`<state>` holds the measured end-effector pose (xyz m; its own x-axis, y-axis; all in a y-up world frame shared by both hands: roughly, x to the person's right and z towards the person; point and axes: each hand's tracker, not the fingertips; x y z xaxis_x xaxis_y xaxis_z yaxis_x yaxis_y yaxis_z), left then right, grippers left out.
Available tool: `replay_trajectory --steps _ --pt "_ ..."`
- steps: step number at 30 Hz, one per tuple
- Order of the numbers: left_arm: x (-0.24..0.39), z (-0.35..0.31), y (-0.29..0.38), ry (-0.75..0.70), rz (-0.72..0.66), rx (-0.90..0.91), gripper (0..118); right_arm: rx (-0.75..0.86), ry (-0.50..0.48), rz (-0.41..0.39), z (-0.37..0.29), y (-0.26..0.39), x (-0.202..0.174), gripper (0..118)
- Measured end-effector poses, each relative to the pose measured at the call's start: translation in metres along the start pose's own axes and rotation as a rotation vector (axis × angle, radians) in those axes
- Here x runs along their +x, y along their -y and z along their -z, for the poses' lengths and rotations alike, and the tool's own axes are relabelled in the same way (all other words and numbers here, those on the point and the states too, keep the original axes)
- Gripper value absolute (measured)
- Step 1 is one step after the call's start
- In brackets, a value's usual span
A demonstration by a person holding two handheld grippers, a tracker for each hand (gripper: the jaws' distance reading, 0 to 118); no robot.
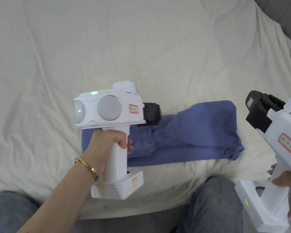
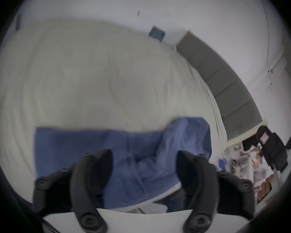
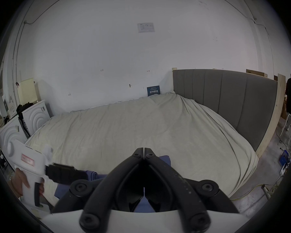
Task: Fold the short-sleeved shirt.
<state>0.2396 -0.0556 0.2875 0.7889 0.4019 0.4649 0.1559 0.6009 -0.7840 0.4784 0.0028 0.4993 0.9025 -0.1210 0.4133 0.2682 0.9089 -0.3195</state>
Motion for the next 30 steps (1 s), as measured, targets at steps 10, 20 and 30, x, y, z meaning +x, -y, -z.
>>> replay_trajectory --steps 10,20,30 --pt "-0.003 0.019 0.067 -0.089 0.063 -0.101 2 0.011 -0.022 -0.008 -0.009 0.000 -0.004 1" --pt "0.043 0.042 0.101 0.070 0.198 -0.248 2 -0.007 -0.002 -0.001 -0.013 0.003 0.000 1" --pt "-0.042 -0.044 0.007 0.326 -0.042 0.070 118 0.009 -0.005 -0.017 -0.016 -0.007 -0.010 1"
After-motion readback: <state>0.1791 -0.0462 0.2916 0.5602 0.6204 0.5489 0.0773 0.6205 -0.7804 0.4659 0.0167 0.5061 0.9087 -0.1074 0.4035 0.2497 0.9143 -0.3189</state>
